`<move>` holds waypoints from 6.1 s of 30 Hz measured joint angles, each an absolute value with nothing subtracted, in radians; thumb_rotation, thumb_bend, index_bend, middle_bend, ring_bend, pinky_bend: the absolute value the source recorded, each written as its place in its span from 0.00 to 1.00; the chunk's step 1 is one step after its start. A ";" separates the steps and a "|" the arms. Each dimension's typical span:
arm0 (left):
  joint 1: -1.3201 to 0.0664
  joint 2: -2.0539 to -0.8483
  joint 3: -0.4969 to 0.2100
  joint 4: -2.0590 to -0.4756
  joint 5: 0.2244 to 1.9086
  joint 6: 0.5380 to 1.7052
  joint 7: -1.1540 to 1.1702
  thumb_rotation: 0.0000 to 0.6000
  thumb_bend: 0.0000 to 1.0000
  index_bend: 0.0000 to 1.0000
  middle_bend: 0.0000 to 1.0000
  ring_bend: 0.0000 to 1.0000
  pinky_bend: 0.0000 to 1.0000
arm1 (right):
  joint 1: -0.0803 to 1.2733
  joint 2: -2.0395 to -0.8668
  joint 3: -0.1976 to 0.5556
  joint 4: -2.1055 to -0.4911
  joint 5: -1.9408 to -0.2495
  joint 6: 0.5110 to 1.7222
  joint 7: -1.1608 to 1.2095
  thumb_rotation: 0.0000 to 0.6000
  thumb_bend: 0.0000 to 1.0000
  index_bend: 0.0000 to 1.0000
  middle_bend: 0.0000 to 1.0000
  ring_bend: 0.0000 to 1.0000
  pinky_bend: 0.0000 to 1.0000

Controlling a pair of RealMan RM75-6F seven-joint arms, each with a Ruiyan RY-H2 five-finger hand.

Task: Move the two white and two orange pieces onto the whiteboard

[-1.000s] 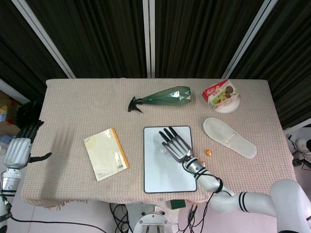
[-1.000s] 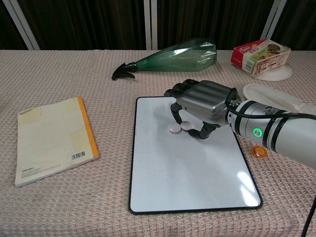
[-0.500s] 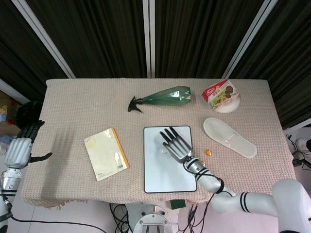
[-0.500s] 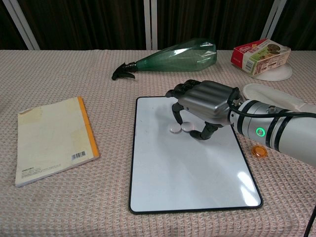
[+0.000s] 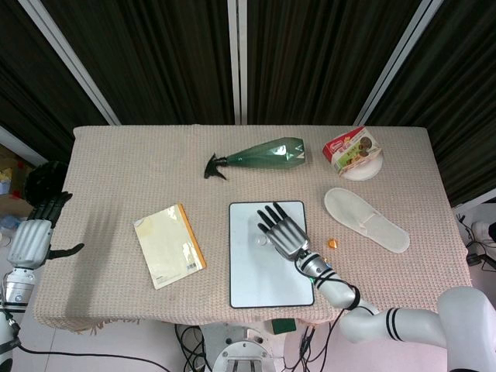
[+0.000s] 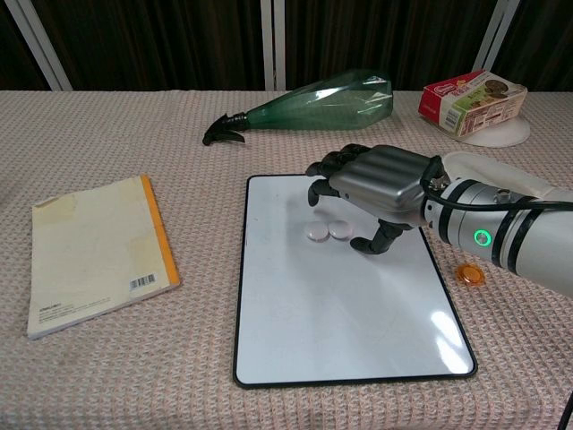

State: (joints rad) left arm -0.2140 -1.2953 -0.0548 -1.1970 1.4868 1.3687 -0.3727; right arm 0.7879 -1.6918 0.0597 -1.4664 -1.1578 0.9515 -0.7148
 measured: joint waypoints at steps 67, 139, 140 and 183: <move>-0.209 -1.283 -0.052 -1.222 1.488 1.375 -0.356 0.99 0.07 0.09 0.08 0.08 0.13 | 0.499 -1.513 -0.002 -1.466 -1.239 1.073 -0.580 1.00 0.32 0.43 0.03 0.00 0.00; -0.199 -1.287 -0.054 -1.195 1.480 1.376 -0.386 0.98 0.07 0.08 0.08 0.08 0.13 | 0.707 -1.675 0.032 -1.592 -1.340 0.922 -0.758 1.00 0.33 0.32 0.02 0.00 0.00; -0.199 -1.288 -0.054 -1.195 1.480 1.376 -0.386 0.99 0.07 0.09 0.08 0.08 0.13 | 0.707 -1.675 0.031 -1.593 -1.341 0.922 -0.756 1.00 0.33 0.29 0.02 0.00 0.00; -0.209 -1.285 -0.049 -1.236 1.497 1.377 -0.344 0.99 0.07 0.08 0.08 0.08 0.13 | 0.472 -1.431 -0.082 -1.643 -1.327 1.108 -0.624 1.00 0.32 0.42 0.02 0.00 0.00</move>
